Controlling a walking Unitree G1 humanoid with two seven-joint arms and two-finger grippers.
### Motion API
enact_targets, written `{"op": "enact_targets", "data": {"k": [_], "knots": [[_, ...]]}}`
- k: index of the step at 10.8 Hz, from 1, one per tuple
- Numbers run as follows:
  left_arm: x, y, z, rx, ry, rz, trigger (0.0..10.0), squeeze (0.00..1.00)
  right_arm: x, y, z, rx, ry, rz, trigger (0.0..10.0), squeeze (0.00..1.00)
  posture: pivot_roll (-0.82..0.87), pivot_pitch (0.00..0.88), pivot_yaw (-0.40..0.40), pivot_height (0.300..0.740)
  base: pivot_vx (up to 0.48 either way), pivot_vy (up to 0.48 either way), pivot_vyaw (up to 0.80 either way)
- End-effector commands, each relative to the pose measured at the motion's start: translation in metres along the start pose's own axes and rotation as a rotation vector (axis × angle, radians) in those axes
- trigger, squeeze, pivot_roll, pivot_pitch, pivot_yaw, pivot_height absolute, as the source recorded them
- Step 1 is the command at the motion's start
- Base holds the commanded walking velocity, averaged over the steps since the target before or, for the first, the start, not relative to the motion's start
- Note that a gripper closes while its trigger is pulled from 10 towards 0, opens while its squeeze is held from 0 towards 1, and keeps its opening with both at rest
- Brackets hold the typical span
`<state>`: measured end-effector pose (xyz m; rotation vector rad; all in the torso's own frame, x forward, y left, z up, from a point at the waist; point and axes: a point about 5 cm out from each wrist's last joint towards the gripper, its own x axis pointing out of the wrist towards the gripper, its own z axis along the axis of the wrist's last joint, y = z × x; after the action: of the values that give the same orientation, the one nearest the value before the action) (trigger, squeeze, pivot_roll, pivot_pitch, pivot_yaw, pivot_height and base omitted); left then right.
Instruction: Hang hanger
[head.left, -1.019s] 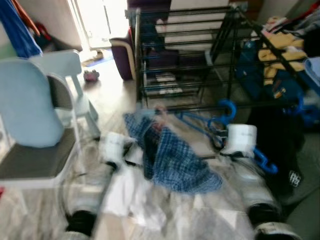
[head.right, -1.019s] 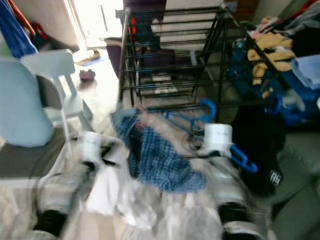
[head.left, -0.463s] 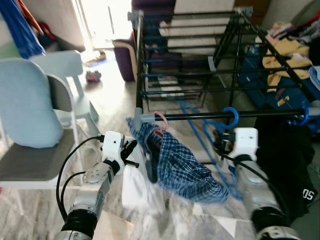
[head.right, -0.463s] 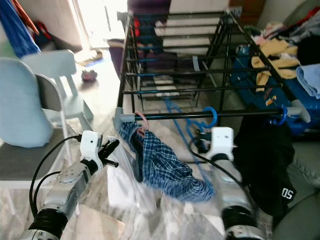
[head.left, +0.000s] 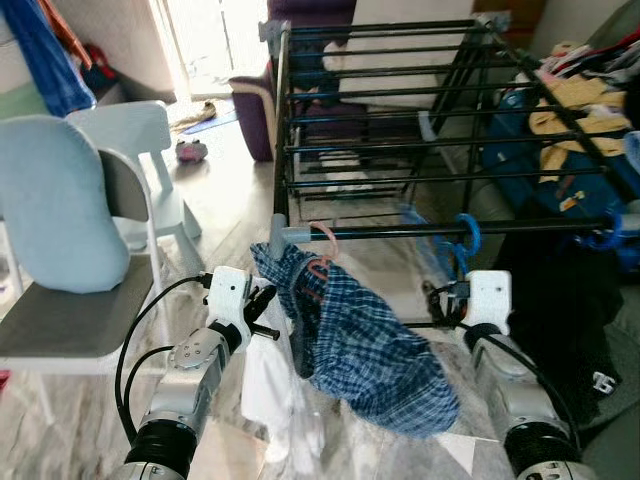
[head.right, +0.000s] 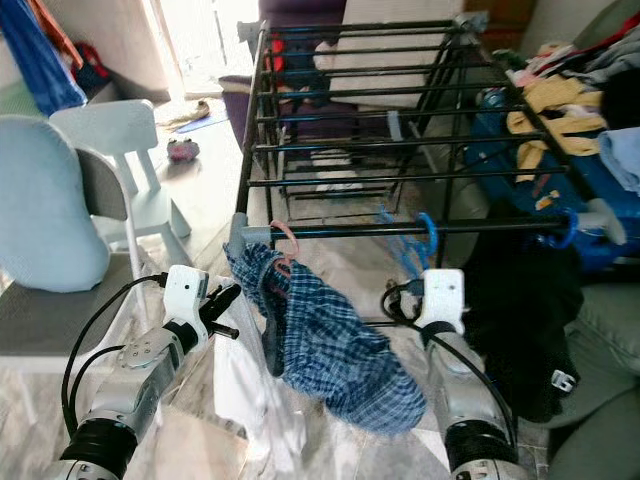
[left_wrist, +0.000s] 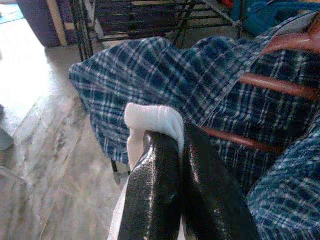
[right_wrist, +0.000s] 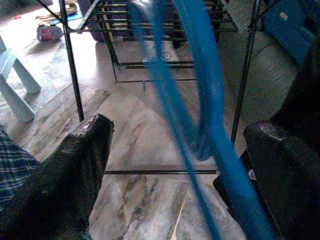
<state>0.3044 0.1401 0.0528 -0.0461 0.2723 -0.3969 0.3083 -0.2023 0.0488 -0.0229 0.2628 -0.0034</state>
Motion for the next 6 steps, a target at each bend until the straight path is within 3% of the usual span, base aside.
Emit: {"op": "enact_targets", "data": {"k": [1,3,4,6], "knots": [[0.0028,0.0036,0.0086,0.033,-0.010,0.001,10.0,0.00,0.0012,0.0006,-0.0003,-0.002,0.023,0.009,10.0,0.00,-0.12,0.000,0.031,0.740,0.000,0.000,0.00],[0.0026,0.0050,0.0066,0.046,0.007,0.006,10.0,0.00,0.0001,-0.0008,-0.0097,-0.028,0.094,0.027,10.0,0.00,-0.12,0.000,0.032,0.740,0.000,0.000,0.00],[0.0028,0.0051,0.0068,0.047,0.007,0.005,10.0,0.00,0.0001,-0.0007,-0.0091,-0.010,0.093,0.037,0.0,0.00,-0.12,0.000,0.034,0.740,0.000,0.000,0.00],[0.0032,0.0058,0.0074,0.052,0.009,0.005,10.0,0.00,0.0014,0.0001,-0.0043,0.001,0.086,0.059,0.0,0.00,-0.12,0.000,0.036,0.740,0.000,0.000,0.00]]}}
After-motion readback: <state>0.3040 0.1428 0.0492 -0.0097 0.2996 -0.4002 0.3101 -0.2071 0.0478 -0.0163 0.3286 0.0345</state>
